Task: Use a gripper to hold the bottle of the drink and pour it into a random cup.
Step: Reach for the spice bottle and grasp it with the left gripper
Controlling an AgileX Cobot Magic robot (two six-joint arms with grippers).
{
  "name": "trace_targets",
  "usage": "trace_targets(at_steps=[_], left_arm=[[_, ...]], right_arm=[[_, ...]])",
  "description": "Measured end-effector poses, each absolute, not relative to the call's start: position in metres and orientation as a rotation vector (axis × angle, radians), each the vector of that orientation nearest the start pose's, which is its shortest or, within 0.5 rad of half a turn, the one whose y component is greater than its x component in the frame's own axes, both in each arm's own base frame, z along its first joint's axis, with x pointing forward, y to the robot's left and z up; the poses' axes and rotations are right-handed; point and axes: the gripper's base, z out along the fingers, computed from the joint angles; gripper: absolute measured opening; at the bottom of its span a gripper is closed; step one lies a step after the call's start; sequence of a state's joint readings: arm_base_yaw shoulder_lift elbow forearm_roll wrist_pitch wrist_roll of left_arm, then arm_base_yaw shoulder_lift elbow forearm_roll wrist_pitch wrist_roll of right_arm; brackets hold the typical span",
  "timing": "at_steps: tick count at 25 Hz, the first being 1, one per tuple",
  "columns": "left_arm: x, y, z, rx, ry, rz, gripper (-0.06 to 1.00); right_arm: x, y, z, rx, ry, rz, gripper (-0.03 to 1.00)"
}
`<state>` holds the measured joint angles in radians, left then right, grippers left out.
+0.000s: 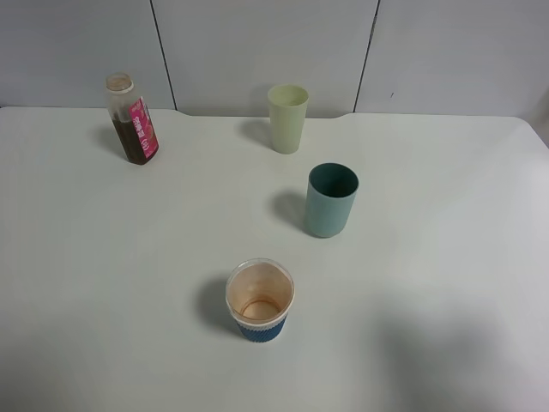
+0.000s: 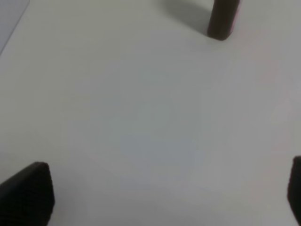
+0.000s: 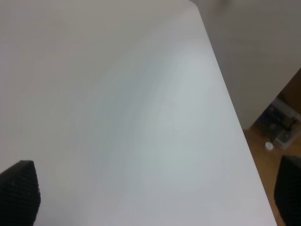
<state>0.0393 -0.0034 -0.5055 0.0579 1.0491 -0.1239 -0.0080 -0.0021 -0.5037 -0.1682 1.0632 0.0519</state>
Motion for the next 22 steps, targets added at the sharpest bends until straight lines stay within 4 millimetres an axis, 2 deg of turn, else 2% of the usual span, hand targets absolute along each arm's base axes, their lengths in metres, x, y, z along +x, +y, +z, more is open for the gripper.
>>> trace_targets(at_steps=[22], left_arm=[[-0.0059, 0.0046, 0.2798, -0.167, 2.015, 0.019, 0.98]], right_arm=[[-0.0065, -0.0133, 0.2790, 0.070, 2.033, -0.173, 0.99]])
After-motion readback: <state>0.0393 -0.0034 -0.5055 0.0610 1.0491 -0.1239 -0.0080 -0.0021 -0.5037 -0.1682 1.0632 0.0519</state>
